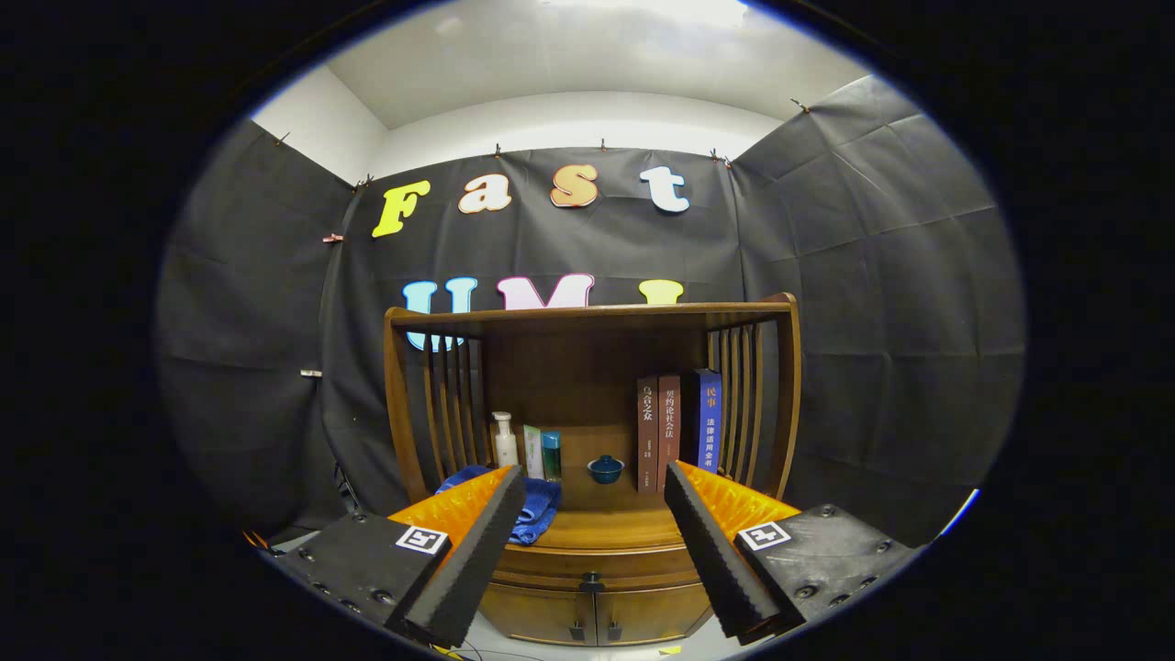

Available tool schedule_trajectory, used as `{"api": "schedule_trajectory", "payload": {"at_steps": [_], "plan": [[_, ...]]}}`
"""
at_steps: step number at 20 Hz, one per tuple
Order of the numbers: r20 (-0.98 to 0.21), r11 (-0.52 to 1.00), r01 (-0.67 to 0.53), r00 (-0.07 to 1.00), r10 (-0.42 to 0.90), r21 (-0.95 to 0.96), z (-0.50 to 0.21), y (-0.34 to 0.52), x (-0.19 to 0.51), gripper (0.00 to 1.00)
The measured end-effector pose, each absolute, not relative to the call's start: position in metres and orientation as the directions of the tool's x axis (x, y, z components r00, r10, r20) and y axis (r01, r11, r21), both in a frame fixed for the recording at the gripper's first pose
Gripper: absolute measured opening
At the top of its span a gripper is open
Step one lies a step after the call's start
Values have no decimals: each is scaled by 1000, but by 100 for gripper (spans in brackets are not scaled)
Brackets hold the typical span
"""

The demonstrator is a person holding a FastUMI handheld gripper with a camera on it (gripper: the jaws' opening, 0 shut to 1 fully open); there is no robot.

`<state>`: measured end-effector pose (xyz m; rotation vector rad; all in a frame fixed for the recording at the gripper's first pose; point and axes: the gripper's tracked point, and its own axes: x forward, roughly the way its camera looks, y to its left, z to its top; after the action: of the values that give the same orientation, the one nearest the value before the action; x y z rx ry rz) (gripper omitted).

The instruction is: Pull open the drawer, take out the items inside it, and place them on the countertop above the cabinet.

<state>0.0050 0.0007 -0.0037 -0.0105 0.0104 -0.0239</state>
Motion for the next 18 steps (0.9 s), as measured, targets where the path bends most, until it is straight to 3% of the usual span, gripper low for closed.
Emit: {"api": "schedule_trajectory", "payload": {"at_steps": [18], "plan": [[-47, 1000, 1, 999, -2, -17, -22, 8, 8, 99]]}}
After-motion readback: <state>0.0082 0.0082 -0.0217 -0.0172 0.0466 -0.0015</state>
